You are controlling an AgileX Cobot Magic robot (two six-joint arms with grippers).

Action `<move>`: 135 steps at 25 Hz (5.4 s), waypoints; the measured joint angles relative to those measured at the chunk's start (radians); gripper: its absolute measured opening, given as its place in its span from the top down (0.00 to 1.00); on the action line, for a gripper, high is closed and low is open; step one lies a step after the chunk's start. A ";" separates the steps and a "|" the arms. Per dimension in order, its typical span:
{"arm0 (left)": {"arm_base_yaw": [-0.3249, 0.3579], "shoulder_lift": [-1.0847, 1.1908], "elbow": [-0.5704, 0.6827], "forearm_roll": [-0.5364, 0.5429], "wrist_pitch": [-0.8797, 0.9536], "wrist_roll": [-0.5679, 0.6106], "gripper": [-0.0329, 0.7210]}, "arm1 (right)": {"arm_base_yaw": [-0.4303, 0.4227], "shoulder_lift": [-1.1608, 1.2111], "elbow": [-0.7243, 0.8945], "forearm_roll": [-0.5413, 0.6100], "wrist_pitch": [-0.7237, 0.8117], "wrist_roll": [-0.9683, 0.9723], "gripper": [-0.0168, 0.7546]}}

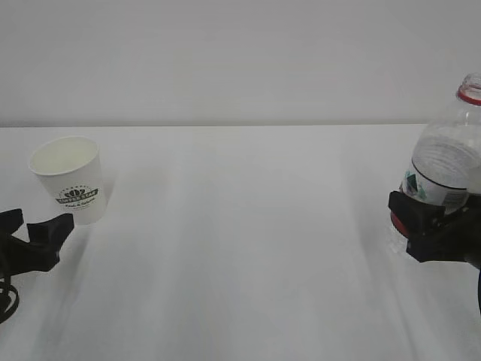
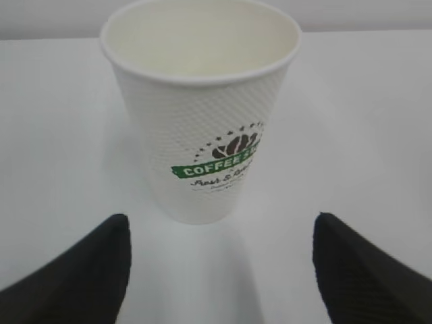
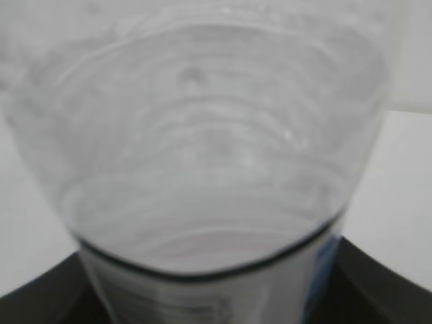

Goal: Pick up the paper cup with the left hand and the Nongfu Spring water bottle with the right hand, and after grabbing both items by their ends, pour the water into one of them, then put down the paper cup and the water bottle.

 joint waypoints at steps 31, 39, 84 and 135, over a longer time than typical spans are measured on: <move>0.000 0.214 -0.222 0.009 -0.002 -0.019 0.12 | 0.000 0.000 0.000 0.000 0.000 0.000 0.33; 0.000 0.215 -0.228 0.015 -0.002 -0.019 0.21 | 0.000 0.000 0.000 0.000 0.000 0.000 0.33; 0.000 0.243 -0.280 0.013 -0.002 -0.021 0.06 | 0.000 0.000 0.000 0.000 0.000 0.000 0.33; 0.000 0.345 -0.434 0.002 -0.002 -0.056 0.08 | 0.000 0.000 0.000 0.000 0.000 0.000 0.33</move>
